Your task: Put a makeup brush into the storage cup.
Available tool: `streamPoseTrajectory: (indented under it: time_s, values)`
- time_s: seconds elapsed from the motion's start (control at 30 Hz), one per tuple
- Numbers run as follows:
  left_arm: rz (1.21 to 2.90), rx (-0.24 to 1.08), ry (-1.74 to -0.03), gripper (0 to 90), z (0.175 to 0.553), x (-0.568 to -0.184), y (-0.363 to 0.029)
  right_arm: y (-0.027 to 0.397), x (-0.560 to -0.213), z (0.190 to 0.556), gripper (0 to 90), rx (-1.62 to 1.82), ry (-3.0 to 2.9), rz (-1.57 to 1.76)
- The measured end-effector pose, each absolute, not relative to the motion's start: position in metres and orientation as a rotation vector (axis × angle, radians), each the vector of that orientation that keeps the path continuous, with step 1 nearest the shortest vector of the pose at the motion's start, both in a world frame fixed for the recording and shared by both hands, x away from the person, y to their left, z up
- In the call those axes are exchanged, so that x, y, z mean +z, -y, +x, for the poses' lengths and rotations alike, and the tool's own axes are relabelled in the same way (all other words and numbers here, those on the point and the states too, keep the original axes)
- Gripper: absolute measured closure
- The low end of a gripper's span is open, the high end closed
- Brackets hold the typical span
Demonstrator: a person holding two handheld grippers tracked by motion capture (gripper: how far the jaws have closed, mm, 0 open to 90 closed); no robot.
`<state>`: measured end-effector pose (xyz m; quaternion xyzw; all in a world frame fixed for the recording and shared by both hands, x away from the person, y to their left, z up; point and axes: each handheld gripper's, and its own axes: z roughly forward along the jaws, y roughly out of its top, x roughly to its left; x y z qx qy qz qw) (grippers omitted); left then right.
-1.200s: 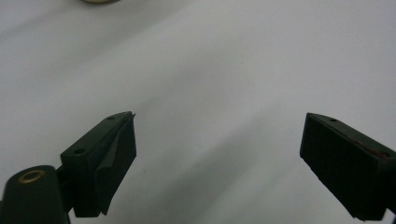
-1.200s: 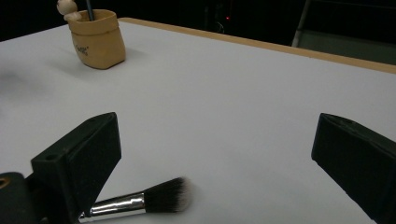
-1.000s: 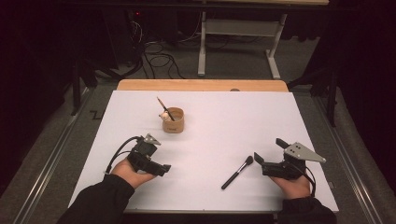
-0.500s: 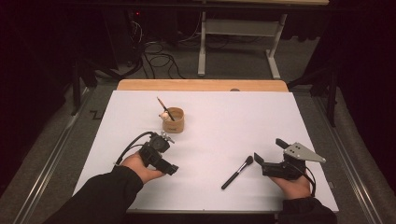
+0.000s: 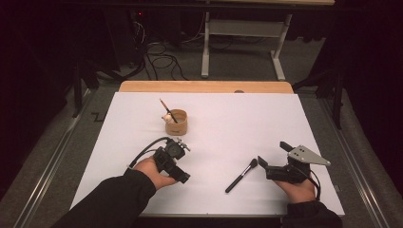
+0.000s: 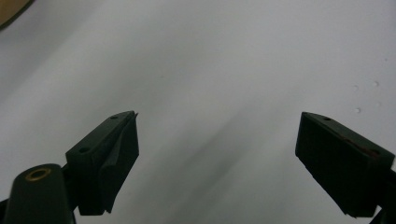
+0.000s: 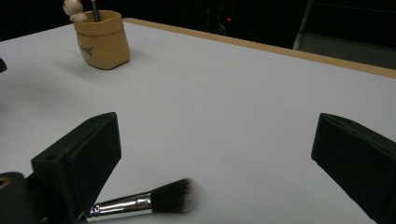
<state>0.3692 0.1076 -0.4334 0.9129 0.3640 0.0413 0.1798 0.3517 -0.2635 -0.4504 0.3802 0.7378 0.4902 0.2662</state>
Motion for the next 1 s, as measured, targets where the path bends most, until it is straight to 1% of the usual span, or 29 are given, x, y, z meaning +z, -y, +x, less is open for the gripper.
streamPoseTrajectory:
  time_s: [0.23,0.43,0.57,0.77,1.0]
  values:
    - [2.603,0.092,-0.971,15.6,0.365,-0.431,-0.082,0.264,-0.45,0.352,2.1,1.313,-1.986,1.023]
    - [2.622,0.061,-0.903,15.6,0.362,-0.431,-0.051,0.272,-0.448,0.35,1.3,1.315,-1.95,1.046]
    - [2.635,0.062,-0.884,15.3,0.363,-0.431,-0.041,0.276,-0.447,0.349,0.5,1.308,-1.942,1.041]
    - [2.626,0.028,-0.884,15.3,0.368,-0.432,-0.028,0.291,-0.446,0.345,0.4,1.313,-1.912,1.06]
    - [2.632,0.04,-0.861,16.1,0.368,-0.431,-0.013,0.3,-0.449,0.346,0.4,1.3,-1.889,1.097]
